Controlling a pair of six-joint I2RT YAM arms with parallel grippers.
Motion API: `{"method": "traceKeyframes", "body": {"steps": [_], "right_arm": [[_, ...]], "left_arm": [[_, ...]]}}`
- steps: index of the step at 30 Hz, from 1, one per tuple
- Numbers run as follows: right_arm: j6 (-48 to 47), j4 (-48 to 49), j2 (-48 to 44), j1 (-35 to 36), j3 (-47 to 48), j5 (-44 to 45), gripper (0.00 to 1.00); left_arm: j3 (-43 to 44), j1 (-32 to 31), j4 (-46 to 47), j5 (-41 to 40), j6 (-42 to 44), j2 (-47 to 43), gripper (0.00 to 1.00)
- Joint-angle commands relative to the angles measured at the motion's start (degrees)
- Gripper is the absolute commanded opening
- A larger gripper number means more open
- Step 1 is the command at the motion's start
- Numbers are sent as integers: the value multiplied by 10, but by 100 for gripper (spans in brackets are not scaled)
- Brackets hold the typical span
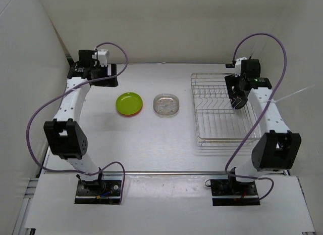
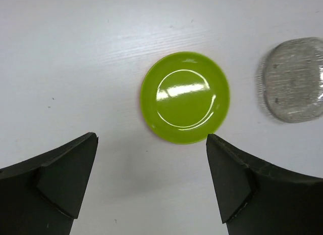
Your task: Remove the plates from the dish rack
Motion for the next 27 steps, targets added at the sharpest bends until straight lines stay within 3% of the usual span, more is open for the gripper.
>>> {"method": "traceKeyframes", "body": {"steps": [1,6,9,12,15,21,27], "right_arm": [[-27,64,33,-21,31,71,91],[-33,64,116,-46,108,90,88],[-33,55,137,-57,126,90,81],[-33,55,161,-62,126,85,69],[-33,55,177,-69,126,79,69],[-28,55,197,-75,121,74,58],[-28,55,203,-75,115,74,30]], "left_arm": [[5,-33,-28,-48,21,-73,100],[-58,-57,-23,-77,32,-112,100],[-81,-64,-17,-83,32,-131,100],[-88,-69,-12,-83,27,-144,100],[-94,-74,-11,-83,22,-157,100],[-105,-74,-6,-88,22,-157,100],[-115,-74,-1,-88,22,-157,100]]}}
